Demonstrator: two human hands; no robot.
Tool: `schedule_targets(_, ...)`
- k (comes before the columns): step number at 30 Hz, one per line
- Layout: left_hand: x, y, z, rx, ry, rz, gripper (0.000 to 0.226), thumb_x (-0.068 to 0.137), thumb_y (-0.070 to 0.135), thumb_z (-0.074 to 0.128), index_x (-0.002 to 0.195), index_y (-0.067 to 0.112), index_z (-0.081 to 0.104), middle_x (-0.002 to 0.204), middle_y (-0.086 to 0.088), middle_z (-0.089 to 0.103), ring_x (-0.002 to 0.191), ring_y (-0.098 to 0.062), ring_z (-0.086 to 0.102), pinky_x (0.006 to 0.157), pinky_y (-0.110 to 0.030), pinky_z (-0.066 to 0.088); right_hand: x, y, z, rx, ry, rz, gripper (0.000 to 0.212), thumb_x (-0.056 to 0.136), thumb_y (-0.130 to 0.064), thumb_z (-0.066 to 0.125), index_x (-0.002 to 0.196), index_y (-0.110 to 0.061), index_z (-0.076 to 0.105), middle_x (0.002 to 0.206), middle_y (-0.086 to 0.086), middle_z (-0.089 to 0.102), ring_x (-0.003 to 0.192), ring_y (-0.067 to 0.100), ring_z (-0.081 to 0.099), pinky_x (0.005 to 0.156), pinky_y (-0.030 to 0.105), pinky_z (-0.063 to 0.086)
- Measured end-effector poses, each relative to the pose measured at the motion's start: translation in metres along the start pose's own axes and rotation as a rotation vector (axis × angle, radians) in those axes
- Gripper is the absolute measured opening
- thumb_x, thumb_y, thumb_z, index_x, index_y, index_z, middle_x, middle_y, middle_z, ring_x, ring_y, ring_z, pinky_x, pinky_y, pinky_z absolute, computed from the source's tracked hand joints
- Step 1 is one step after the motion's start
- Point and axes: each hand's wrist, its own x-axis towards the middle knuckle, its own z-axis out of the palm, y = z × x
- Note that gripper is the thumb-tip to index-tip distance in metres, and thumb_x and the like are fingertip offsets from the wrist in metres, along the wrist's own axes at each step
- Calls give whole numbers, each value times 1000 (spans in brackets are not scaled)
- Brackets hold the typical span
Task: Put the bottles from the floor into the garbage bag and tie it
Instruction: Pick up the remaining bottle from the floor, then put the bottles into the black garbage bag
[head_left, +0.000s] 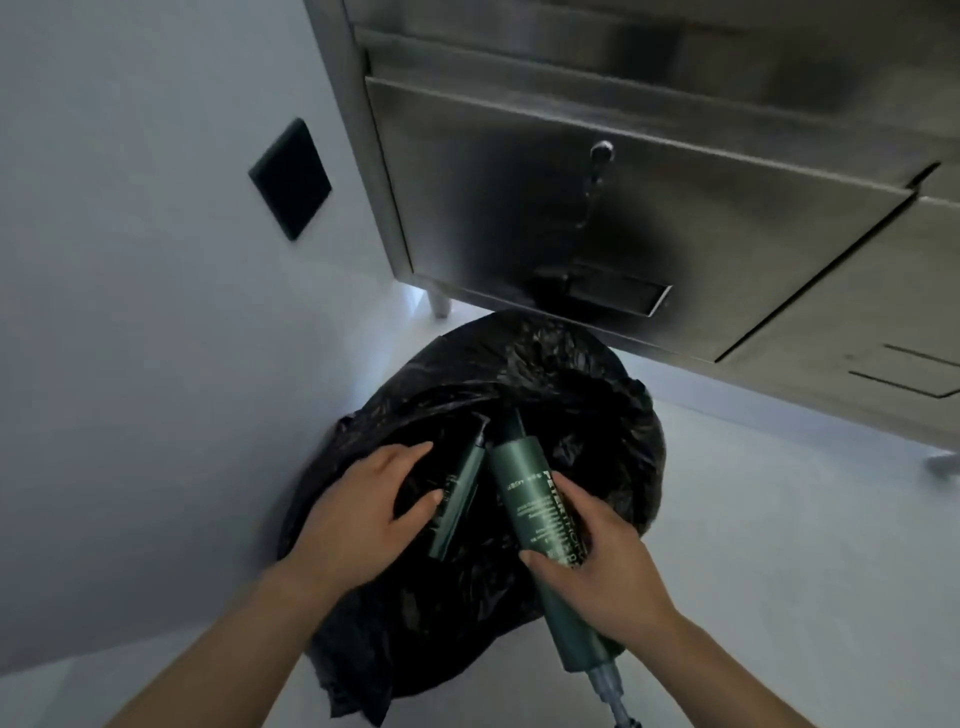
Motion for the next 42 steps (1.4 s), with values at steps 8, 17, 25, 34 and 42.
schedule_targets(8, 49, -87, 137, 220, 27, 158, 59, 89, 54, 43, 142, 32, 31, 142, 6, 42, 125, -15, 44, 100, -30, 41, 101, 109, 77, -267, -53, -247, 88, 68, -57, 69, 142, -39, 24, 134, -5, 49, 117, 11, 48, 90, 20, 39)
schedule_targets(17, 50, -91, 130, 166, 114, 80, 57, 88, 50, 48, 140, 28, 37, 138, 1, 46, 122, -20, 47, 96, -34, 45, 100, 115, 78, -327, -66, -219, 85, 69, -54, 67, 142, -34, 28, 129, 0, 55, 114, 17, 54, 92, 32, 46)
schedule_targets(25, 52, -95, 130, 235, 122, 134, 58, 88, 53, 46, 141, 34, 33, 140, 7, 43, 126, -15, 43, 99, -30, 43, 148, 86, 95, -98, 95, -257, 82, 77, -46, 68, 144, -25, 26, 136, 4, 49, 121, 20, 49, 92, 23, 38)
schedule_targets(34, 53, -95, 137, 225, 147, 165, 58, 87, 55, 44, 141, 35, 32, 139, 11, 42, 125, -10, 42, 97, -28, 44, 148, 108, 34, -171, 425, -542, 44, 79, -30, 70, 120, -21, 56, 115, -7, 54, 94, 6, 55, 75, 28, 53)
schedule_targets(42, 47, -82, 144, 207, 127, 204, 58, 86, 60, 39, 140, 41, 29, 140, 17, 39, 124, -5, 40, 96, -23, 43, 170, 107, 20, -231, 413, -474, 65, 79, -33, 72, 135, -16, 44, 137, 2, 43, 127, 18, 42, 105, 32, 38)
